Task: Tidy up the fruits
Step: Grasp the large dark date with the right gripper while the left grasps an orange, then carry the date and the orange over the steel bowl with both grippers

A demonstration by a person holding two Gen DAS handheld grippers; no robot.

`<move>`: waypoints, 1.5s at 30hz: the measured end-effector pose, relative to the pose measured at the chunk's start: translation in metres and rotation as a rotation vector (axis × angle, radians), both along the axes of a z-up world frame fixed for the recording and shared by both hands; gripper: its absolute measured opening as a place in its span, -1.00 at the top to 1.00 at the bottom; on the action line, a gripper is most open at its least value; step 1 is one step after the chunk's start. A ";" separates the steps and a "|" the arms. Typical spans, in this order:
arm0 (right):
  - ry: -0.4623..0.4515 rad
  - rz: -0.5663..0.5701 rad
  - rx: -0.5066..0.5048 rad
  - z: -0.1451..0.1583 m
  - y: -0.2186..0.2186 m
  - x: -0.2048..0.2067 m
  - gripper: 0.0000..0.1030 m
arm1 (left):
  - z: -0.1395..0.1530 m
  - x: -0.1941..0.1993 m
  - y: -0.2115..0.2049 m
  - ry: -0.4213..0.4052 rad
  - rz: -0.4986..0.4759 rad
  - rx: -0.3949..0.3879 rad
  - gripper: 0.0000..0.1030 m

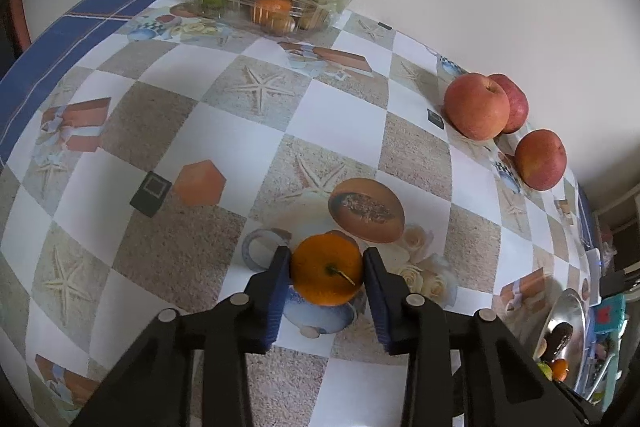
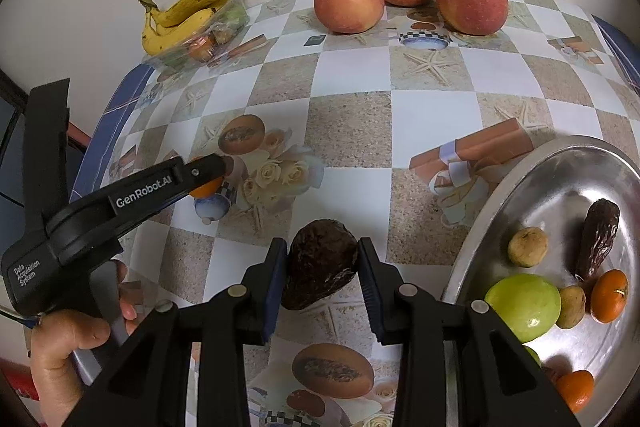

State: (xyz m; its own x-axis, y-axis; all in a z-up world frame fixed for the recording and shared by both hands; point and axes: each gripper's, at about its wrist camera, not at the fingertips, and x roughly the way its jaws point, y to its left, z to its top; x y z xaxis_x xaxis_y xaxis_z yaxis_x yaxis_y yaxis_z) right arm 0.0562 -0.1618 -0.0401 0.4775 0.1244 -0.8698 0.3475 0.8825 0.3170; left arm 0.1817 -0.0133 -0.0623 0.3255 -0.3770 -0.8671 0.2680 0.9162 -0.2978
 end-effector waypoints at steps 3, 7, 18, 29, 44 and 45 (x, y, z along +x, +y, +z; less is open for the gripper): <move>0.002 -0.002 0.003 0.000 -0.001 -0.001 0.28 | -0.001 -0.001 0.002 0.025 -0.011 -0.024 0.26; -0.008 -0.008 0.001 0.005 -0.002 -0.006 0.28 | 0.007 -0.008 0.002 0.038 -0.031 -0.037 0.26; -0.026 -0.028 -0.063 0.036 -0.010 -0.043 0.28 | 0.068 -0.062 -0.021 -0.038 -0.140 -0.115 0.26; 0.028 -0.238 -0.159 0.051 -0.091 -0.100 0.28 | 0.092 -0.135 -0.111 -0.067 -0.440 -0.092 0.26; 0.097 -0.384 -0.091 0.034 -0.151 -0.154 0.27 | 0.068 -0.213 -0.181 -0.064 -0.703 -0.027 0.26; 0.105 -0.378 -0.086 0.032 -0.152 -0.155 0.27 | 0.065 -0.217 -0.184 -0.070 -0.716 -0.010 0.26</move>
State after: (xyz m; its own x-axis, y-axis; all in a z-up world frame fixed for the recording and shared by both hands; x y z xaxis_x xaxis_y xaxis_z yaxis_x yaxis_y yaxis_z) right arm -0.0988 -0.3136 -0.0085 0.3835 -0.1179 -0.9160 0.6792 0.7081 0.1932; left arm -0.0354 -0.1976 0.0023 0.0503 -0.5270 -0.8484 0.8208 0.5057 -0.2655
